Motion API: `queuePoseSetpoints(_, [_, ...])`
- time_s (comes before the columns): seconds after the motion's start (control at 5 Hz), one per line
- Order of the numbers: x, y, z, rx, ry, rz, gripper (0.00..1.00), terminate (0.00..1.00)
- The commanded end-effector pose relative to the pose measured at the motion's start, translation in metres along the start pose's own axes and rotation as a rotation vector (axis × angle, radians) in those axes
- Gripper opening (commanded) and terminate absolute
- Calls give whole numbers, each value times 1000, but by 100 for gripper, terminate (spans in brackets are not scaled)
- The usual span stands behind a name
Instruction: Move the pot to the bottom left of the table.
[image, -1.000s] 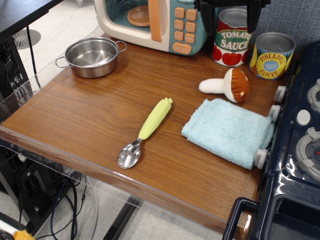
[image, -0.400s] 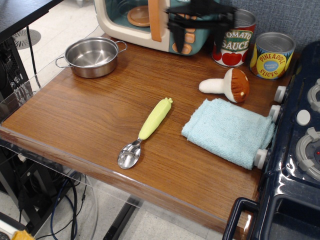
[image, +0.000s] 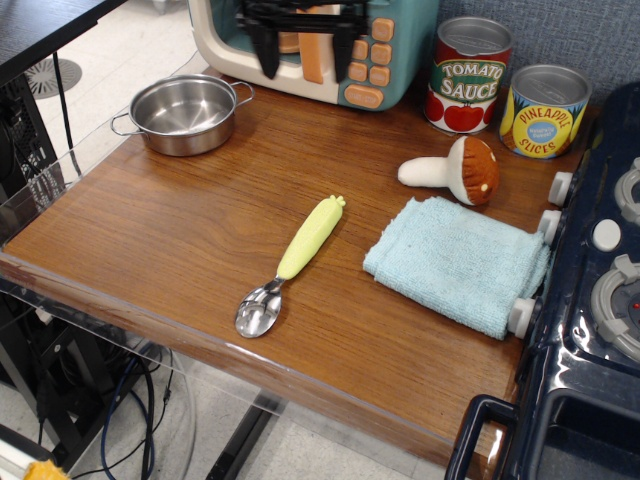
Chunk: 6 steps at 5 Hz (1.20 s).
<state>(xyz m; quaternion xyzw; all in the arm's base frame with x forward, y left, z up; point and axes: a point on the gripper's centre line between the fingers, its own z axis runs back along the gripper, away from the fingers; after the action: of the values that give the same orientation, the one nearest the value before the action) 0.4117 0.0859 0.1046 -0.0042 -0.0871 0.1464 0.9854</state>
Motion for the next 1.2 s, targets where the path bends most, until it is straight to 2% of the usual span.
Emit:
queuePoseSetpoints(0.0, [27,52,19,117,-63,36,100,0])
queuePoseSetpoints(0.4, [33,55,-13,179,1,10,100,0])
queuePoseSetpoints(0.6, [28,63,-32,205,57,27,100,0])
queuePoseSetpoints(1.0, [28,72,-47,177,94,85,100,0])
